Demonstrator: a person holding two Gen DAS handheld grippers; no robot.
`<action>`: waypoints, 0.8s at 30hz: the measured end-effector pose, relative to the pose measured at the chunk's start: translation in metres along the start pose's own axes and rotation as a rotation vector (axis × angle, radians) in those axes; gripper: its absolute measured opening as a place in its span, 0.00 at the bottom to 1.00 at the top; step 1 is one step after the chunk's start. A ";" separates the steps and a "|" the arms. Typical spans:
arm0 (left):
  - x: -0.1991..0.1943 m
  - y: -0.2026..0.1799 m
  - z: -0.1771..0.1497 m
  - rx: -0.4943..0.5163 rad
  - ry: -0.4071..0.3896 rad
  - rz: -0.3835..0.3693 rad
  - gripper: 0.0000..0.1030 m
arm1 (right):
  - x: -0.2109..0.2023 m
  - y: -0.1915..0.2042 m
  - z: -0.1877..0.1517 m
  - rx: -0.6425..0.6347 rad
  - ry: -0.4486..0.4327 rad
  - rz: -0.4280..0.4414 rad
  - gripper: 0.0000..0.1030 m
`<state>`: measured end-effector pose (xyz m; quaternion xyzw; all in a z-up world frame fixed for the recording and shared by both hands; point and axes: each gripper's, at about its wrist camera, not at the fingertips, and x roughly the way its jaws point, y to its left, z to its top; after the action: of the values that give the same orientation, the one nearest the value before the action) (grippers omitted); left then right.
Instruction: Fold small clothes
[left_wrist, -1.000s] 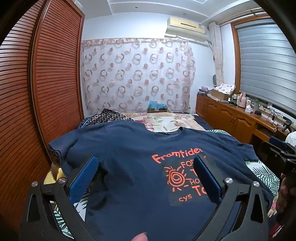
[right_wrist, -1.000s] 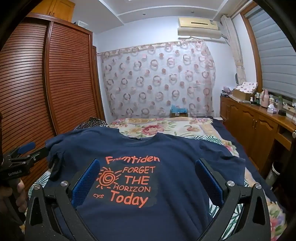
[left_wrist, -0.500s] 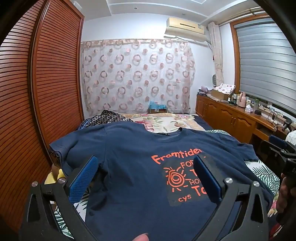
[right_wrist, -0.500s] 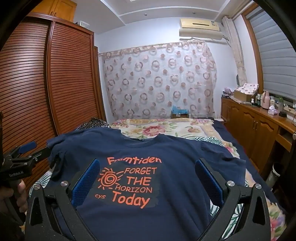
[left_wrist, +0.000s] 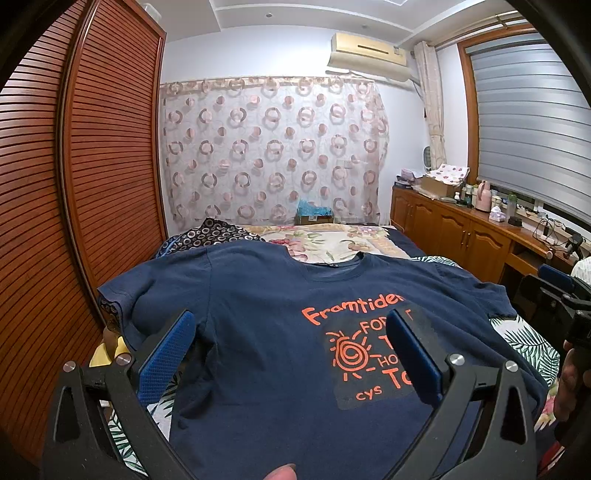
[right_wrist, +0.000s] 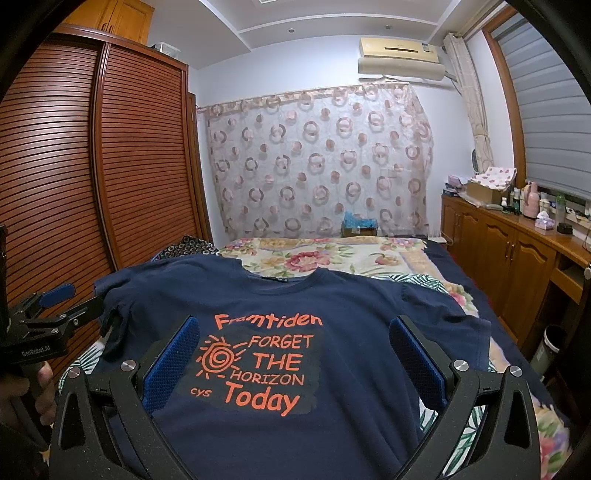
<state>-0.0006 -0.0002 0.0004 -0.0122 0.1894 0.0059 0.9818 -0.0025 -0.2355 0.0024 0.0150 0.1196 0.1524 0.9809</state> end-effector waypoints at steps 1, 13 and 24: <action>0.000 0.000 0.000 0.001 0.000 -0.001 1.00 | 0.000 0.000 0.000 0.001 0.000 0.000 1.00; 0.000 0.000 0.000 0.003 0.000 0.000 1.00 | -0.002 -0.001 -0.002 0.004 0.002 0.003 1.00; 0.000 0.000 0.000 0.004 -0.001 0.001 1.00 | -0.001 -0.001 -0.002 0.006 0.004 0.005 1.00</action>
<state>-0.0005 -0.0005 0.0003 -0.0099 0.1891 0.0060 0.9819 -0.0040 -0.2372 0.0002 0.0179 0.1218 0.1544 0.9803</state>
